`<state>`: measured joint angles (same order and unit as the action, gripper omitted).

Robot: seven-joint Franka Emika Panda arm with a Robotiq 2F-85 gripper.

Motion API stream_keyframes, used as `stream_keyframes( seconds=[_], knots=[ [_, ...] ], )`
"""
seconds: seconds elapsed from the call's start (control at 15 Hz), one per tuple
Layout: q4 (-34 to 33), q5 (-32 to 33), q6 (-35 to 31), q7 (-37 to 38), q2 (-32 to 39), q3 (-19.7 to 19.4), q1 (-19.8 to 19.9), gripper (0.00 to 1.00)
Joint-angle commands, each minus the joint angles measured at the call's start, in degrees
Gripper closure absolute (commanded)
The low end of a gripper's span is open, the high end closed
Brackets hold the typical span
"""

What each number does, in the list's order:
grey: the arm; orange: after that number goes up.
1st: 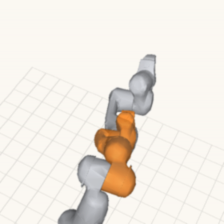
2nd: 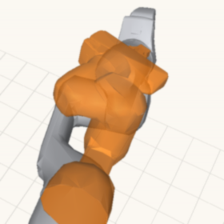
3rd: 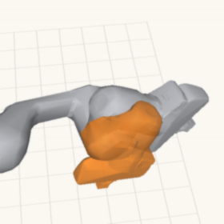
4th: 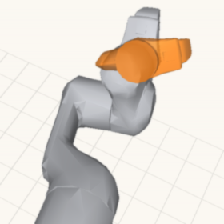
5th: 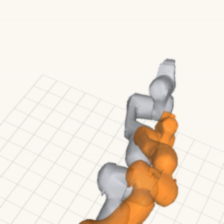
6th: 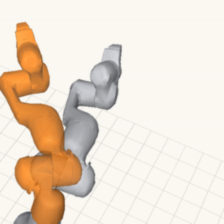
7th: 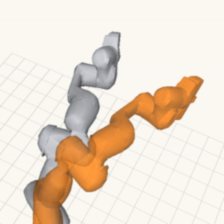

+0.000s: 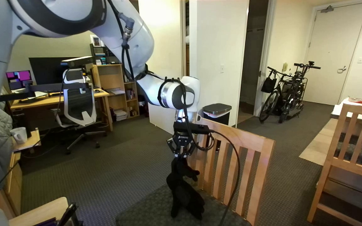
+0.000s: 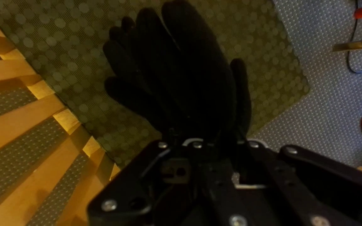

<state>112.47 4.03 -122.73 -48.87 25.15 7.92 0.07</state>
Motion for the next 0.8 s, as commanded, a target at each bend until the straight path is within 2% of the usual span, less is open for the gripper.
stream_keyframes(
  seconds=[0.0,0.73],
  knots=[
    [3.3,-1.7,-1.1,0.3,-4.0,0.1,0.9,0.96],
    [3.9,-7.6,0.0,1.3,-6.9,-1.9,3.2,0.96]
  ],
)
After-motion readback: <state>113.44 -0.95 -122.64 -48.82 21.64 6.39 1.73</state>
